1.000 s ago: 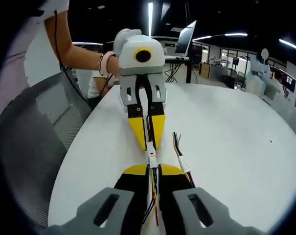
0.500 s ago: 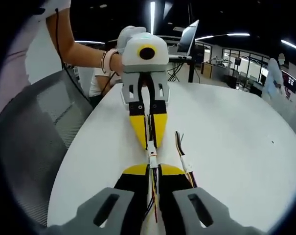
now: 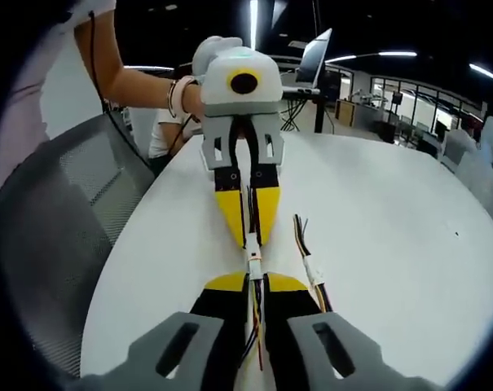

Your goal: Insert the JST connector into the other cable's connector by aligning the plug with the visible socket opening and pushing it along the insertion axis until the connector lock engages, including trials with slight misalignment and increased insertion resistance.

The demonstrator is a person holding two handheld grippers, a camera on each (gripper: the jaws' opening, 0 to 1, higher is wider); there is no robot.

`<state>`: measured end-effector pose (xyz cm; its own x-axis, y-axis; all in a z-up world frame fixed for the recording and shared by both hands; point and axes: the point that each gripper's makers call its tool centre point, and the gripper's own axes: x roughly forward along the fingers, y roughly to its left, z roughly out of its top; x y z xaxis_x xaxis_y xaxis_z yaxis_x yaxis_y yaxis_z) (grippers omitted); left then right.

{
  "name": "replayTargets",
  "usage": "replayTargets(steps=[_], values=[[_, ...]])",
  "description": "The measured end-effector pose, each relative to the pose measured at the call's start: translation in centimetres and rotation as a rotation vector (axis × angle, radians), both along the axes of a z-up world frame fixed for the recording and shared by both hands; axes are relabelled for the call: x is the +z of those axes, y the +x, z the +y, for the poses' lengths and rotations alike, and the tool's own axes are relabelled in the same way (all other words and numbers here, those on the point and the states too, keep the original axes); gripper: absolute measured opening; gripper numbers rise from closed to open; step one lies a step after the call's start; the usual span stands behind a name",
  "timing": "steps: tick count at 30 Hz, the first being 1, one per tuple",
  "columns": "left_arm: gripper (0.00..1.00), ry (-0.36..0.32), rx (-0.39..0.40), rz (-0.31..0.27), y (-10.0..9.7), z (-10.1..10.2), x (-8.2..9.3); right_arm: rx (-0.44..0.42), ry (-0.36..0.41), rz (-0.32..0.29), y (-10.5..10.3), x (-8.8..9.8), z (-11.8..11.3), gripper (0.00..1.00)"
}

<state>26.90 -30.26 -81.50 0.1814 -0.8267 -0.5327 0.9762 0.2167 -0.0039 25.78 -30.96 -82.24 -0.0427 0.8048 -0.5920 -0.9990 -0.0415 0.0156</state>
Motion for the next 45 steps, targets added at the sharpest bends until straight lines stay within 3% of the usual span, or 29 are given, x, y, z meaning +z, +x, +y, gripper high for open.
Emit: replayTargets(steps=[10, 12, 27, 39, 45], values=[[0.0, -0.005, 0.002, 0.019, -0.1, -0.3, -0.1, -0.011, -0.027, 0.027, -0.4, -0.4, 0.2, 0.03], [0.0, 0.015, -0.01, -0.003, 0.0, -0.4, -0.3, -0.008, -0.04, 0.016, -0.3, -0.5, 0.2, 0.03], [0.0, 0.006, -0.038, -0.017, -0.1, -1.0, -0.5, -0.002, -0.051, 0.003, 0.4, -1.0, -0.3, 0.03], [0.0, -0.006, -0.014, -0.038, 0.5, -1.3, -0.6, -0.012, -0.053, -0.034, 1.4, -1.5, -0.2, 0.03], [0.0, 0.043, -0.018, -0.059, 0.4, -0.9, -2.0, -0.007, -0.069, -0.051, 1.6, -2.2, 0.0, 0.04]])
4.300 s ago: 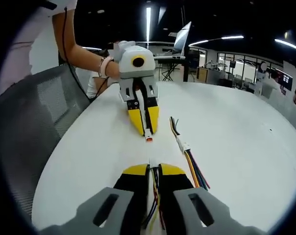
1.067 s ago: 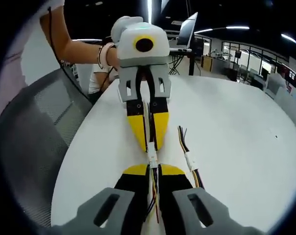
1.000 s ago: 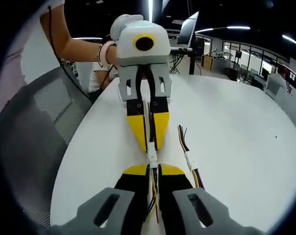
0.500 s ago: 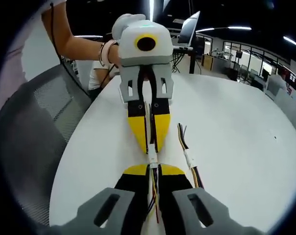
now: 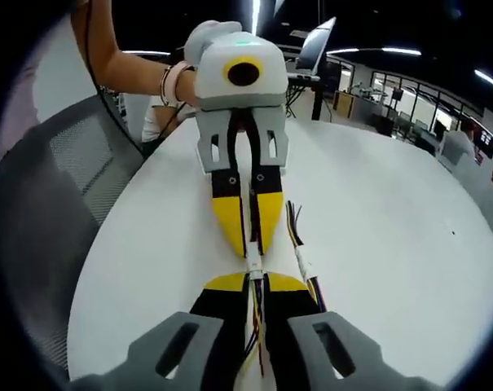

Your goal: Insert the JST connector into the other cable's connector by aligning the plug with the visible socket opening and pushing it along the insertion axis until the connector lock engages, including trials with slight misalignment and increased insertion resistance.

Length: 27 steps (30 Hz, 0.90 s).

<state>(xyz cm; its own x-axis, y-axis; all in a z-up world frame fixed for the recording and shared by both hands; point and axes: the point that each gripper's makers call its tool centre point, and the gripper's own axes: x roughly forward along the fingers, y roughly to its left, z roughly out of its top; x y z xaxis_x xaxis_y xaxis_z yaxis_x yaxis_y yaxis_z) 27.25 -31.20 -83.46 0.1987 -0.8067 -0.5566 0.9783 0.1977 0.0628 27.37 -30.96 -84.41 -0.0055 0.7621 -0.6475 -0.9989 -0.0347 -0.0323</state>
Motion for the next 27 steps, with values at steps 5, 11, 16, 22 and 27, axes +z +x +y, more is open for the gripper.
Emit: replayTargets(steps=[5, 11, 16, 22, 27], values=[[0.0, -0.014, 0.032, -0.001, 0.4, 0.1, -0.2, -0.011, -0.012, -0.011, 0.4, -0.5, 0.0, 0.04], [0.0, -0.027, 0.052, 0.009, 0.7, 0.2, -0.5, -0.018, -0.017, 0.0, 0.3, -0.7, -0.1, 0.04], [0.01, -0.031, 0.076, 0.011, 0.8, 0.6, -0.6, -0.02, -0.017, 0.0, 0.0, -0.7, -0.1, 0.05], [0.06, -0.017, 0.117, 0.027, 1.0, 1.2, -0.7, -0.039, -0.005, 0.021, -0.2, -0.5, 0.0, 0.08], [0.13, -0.004, 0.133, 0.045, 0.8, 1.6, -0.8, -0.063, -0.022, 0.019, -0.4, -0.4, -0.5, 0.14]])
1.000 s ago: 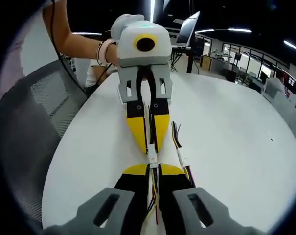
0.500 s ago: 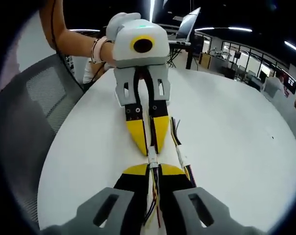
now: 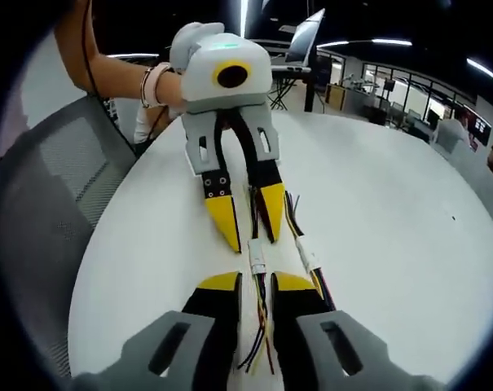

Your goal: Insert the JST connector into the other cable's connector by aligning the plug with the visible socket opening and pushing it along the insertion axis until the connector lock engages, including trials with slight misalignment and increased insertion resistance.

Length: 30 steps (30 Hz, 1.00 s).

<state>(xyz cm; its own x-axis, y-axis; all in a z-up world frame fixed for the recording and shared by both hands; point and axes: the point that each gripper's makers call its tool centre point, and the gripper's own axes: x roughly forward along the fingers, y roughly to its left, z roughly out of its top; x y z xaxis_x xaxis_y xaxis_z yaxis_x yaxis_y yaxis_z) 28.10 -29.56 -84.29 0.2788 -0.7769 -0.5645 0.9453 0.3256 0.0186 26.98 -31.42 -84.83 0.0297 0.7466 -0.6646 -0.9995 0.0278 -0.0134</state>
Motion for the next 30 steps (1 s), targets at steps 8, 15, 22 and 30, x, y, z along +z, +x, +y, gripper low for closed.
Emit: replayTargets(steps=[8, 15, 22, 30], values=[[0.19, -0.033, 0.074, 0.021, -0.2, 0.7, 1.1, -0.076, 0.046, 0.012, -0.2, 1.2, -0.5, 0.2], [0.27, -0.068, 0.13, 0.011, -0.4, 1.1, 2.3, -0.173, 0.102, 0.05, -0.1, 2.2, -0.9, 0.27], [0.38, -0.082, 0.172, 0.043, -1.1, 1.4, 2.8, -0.248, 0.119, 0.071, -0.2, 2.9, -1.3, 0.38], [0.55, -0.064, 0.24, 0.039, -1.6, 2.1, 3.4, -0.325, 0.163, 0.098, -0.4, 4.3, -1.4, 0.54]])
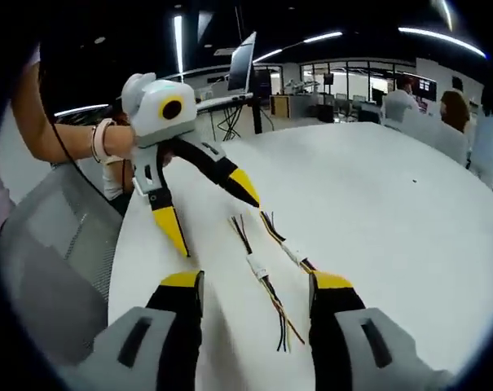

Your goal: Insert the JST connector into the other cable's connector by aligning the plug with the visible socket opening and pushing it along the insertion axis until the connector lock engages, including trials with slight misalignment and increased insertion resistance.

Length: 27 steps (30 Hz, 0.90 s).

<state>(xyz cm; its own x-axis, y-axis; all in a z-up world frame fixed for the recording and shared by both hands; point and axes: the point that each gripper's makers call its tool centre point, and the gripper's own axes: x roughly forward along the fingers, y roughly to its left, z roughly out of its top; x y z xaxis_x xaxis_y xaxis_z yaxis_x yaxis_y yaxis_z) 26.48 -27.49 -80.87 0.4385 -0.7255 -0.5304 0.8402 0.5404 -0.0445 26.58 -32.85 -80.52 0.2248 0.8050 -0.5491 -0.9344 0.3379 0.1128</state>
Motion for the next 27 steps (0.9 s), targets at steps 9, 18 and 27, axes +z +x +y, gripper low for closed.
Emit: replayTargets(steps=[9, 18, 27], values=[[0.65, -0.006, 0.04, 0.024, -2.0, 0.3, 0.8, -0.127, -0.005, 0.065, -0.6, 0.8, -1.3, 0.76], [0.82, -0.06, 0.131, 0.052, -3.6, 0.8, 2.5, -0.163, 0.011, 0.08, -2.1, 2.0, -2.0, 0.86], [0.96, -0.051, 0.178, 0.043, -4.6, 1.1, 4.3, -0.237, 0.04, 0.096, -3.0, 3.6, -2.3, 1.0]])
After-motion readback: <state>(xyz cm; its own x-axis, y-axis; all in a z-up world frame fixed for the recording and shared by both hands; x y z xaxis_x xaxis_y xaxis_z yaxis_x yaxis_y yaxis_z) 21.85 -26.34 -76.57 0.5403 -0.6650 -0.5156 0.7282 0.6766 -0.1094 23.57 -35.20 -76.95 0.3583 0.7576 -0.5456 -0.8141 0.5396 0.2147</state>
